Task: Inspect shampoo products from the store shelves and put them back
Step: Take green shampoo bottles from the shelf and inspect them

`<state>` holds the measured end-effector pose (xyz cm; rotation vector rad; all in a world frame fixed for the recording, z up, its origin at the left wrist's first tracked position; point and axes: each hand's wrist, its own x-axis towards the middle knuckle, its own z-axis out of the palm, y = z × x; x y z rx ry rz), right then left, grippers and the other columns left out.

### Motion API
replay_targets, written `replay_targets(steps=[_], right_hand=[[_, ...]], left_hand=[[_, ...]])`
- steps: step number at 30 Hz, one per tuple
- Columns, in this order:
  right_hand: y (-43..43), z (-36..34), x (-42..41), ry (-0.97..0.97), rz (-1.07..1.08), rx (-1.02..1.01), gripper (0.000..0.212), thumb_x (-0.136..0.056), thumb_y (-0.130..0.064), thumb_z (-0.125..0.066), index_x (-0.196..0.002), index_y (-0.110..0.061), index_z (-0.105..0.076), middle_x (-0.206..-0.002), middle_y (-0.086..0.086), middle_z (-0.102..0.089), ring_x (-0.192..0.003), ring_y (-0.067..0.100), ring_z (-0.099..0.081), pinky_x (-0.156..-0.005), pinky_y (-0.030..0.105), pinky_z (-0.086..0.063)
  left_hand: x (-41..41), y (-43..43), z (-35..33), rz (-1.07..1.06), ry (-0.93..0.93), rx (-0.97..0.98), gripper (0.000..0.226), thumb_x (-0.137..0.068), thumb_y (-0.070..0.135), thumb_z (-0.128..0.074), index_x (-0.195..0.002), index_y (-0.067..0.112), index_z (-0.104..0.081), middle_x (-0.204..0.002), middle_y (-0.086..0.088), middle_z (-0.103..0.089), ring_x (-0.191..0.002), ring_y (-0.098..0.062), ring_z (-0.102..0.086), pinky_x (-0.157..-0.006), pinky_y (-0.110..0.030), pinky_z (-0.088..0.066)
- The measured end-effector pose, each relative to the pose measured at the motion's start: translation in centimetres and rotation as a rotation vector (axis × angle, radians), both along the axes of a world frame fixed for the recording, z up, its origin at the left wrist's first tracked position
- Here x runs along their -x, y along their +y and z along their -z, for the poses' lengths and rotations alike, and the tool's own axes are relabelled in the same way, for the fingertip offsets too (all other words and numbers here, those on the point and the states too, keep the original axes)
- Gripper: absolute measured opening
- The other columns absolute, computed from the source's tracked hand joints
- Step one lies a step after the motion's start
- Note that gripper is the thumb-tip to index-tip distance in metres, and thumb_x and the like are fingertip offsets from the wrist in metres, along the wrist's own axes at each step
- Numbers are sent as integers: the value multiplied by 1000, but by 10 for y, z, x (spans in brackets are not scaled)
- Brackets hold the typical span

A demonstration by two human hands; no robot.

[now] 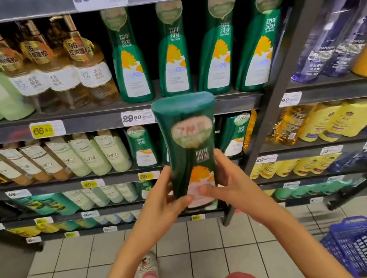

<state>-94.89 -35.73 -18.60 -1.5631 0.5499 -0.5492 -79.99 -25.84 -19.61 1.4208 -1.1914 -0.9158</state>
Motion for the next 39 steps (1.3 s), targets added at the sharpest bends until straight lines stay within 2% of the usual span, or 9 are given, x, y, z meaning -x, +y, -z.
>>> replay_targets(steps=[5, 8, 13, 16, 19, 24, 28, 34, 39], right_hand=[[-5, -10, -6, 226, -145, -187, 42, -73, -39, -77, -110, -28, -61, -104, -7, -73, -97, 10, -68, -85, 31, -55], [2, -8, -20, 256, -135, -428, 33, -84, -42, -62, -100, -14, -69, -97, 4, -75, -88, 16, -71, -71, 25, -57], [6, -2, -25, 352, -85, -518, 42, -93, -38, -54, -113, -4, -66, -113, 17, -68, -101, 27, -66, -87, 32, -53], [9, 0, -18, 357, -142, -480, 44, -94, -41, -51, -120, -8, -61, -116, 12, -68, -107, 24, -66, -95, 37, -52], [15, 3, -8, 180, -198, -480, 43, -88, -36, -55, -129, -21, -50, -125, 1, -64, -114, 17, -62, -98, 38, -50], [12, -26, -7, -39, -169, -256, 50, -86, -30, -58, -132, -38, -40, -125, -14, -62, -117, 8, -58, -93, 27, -51], [-2, -53, -17, -174, -32, -82, 56, -86, -34, -58, -138, -32, -37, -124, -15, -63, -115, 6, -59, -83, 20, -52], [-48, -109, -36, -284, 132, 5, 56, -78, -39, -62, -129, -21, -48, -126, 0, -63, -118, 19, -59, -103, 49, -43], [-87, -180, -52, -364, 286, 159, 35, -85, -33, -58, -114, -14, -60, -115, 7, -68, -109, 25, -63, -100, 49, -46]], left_hand=[[1, 25, -12, -16, 329, -190, 37, -78, 33, -71, -113, 28, -60, -106, 12, -70, -101, -9, -65, -73, -16, -53], [4, 26, -19, -71, 641, -354, 33, -73, 42, -61, -97, 21, -70, -88, -2, -75, -75, -13, -72, -53, -21, -54], [7, 25, -20, -95, 666, -474, 27, -91, 38, -45, -97, 19, -63, -76, -4, -74, -59, -12, -69, -45, -20, -51], [8, 28, -16, -107, 591, -465, 31, -83, 42, -50, -100, 21, -65, -88, -2, -75, -76, -13, -72, -57, -21, -56], [9, 39, -16, -124, 478, -356, 43, -73, 43, -56, -112, 26, -61, -105, 5, -72, -98, -10, -67, -71, -17, -54], [10, 34, -50, -106, 221, -109, 36, -75, 32, -54, -111, 33, -54, -101, 26, -67, -93, 6, -63, -68, -7, -49], [7, 8, -77, -151, 130, 52, 37, -73, 33, -54, -110, 29, -55, -99, 24, -68, -90, 6, -64, -68, -7, -49], [-14, -49, -137, -179, 3, 225, 29, -82, 8, -65, -103, 29, -62, -96, 13, -73, -86, -2, -68, -67, -9, -49], [-26, -102, -203, -109, -144, 343, 18, -89, 11, -59, -96, 27, -63, -98, 8, -71, -85, -2, -66, -72, -13, -52]])
